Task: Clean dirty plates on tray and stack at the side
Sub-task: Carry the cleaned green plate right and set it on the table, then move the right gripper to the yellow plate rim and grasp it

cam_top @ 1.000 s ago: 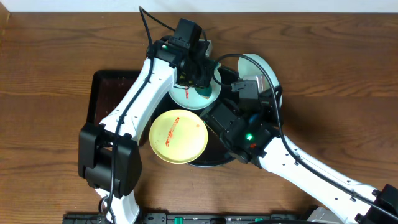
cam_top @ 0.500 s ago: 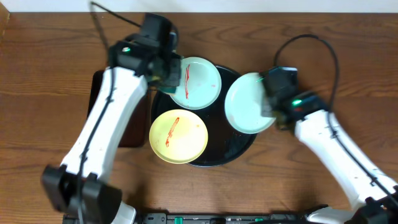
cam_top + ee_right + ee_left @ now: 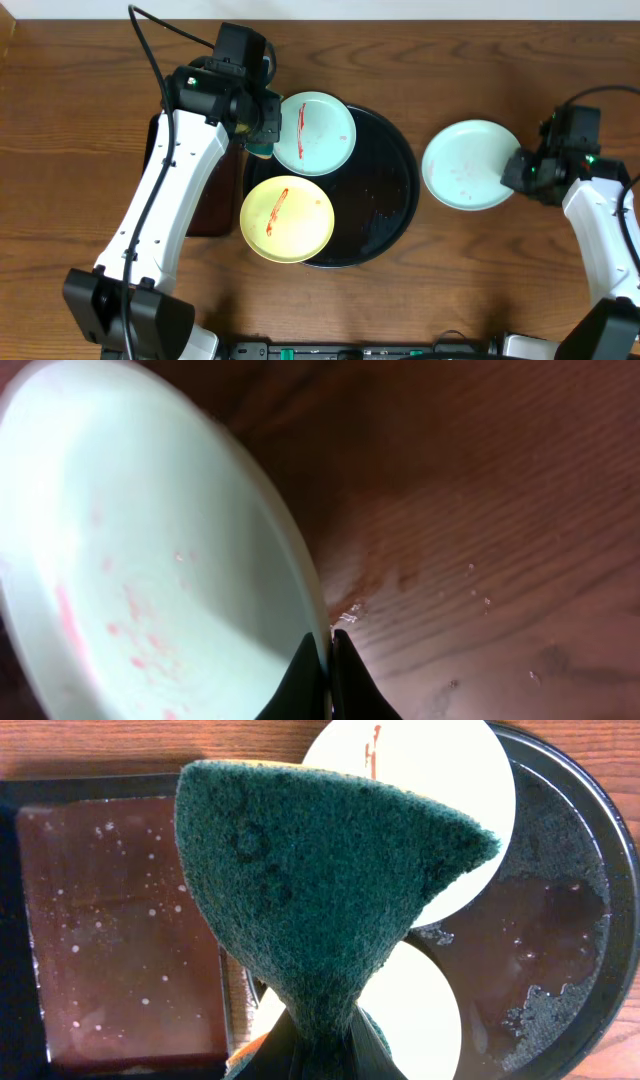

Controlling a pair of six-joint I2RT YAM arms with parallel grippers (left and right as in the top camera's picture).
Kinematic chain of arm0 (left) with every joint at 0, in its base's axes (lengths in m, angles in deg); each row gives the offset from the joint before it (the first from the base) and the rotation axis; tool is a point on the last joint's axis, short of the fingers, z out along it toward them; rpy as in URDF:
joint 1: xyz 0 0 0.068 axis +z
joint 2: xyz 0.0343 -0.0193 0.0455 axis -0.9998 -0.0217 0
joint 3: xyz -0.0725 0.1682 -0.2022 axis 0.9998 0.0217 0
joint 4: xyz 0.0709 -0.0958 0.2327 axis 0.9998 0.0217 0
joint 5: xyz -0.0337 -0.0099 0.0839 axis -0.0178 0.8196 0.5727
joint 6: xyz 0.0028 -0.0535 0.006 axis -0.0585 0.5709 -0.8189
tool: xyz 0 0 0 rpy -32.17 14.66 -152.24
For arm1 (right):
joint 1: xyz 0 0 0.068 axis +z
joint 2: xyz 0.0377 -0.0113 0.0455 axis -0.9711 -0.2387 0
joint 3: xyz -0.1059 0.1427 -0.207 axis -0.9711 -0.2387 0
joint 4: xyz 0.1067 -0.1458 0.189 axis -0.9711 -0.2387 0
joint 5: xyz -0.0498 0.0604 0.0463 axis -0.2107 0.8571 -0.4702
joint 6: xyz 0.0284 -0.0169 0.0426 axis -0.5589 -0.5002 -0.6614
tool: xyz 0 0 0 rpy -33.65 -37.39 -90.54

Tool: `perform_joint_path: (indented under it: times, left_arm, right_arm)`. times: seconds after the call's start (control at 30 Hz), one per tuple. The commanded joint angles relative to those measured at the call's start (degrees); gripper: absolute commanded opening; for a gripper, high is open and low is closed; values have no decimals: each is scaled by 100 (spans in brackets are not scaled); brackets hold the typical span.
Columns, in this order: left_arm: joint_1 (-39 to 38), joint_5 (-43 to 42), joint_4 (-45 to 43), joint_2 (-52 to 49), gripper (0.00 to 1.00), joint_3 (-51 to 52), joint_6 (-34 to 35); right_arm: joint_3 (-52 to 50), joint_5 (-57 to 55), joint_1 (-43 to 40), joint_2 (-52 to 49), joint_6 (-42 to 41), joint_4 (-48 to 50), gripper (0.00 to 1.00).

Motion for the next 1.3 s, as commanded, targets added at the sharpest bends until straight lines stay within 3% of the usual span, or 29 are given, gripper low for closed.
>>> perform_joint_path:
  times: [0.0, 0.13, 0.3, 0.43, 0.53, 0.67, 0.8, 1.1, 1.17, 1.27]
  left_arm:
    - [24, 116, 11, -2, 8, 33, 28]
    - [24, 116, -31, -2, 8, 33, 28]
    - [24, 114, -35, -2, 7, 33, 28]
    - [24, 114, -76, -2, 7, 33, 28]
    - [24, 114, -103, -2, 8, 33, 31]
    - [24, 114, -101, -2, 8, 37, 31]
    - [24, 114, -131, -24, 7, 37, 35]
    - [24, 111, -175, -273, 7, 37, 66]
    - [24, 111, -186, -310, 8, 37, 133]
    - [24, 111, -212, -319, 7, 37, 208]
  right_arm:
    - [-553, 9, -125, 50, 31, 457, 1]
    - [-1215, -94, -129, 42, -44, 1399, 1]
    - [-1506, -544, -140, 37, -293, 1853, 3]
    - [-1274, -214, -142, 42, -391, 1919, 46]
    - [-686, 573, -131, 44, -385, 1392, 57]
    - [125, 1836, 76, 42, 44, 721, 55]
    - [247, 2830, 623, 42, 168, 918, 56]
    - [214, 2435, 2520, -590, -839, 944, 47]
    - [214, 2310, 2833, -833, -1217, 944, 35]
    - [214, 2312, 3189, -1187, -1543, 1023, 27]
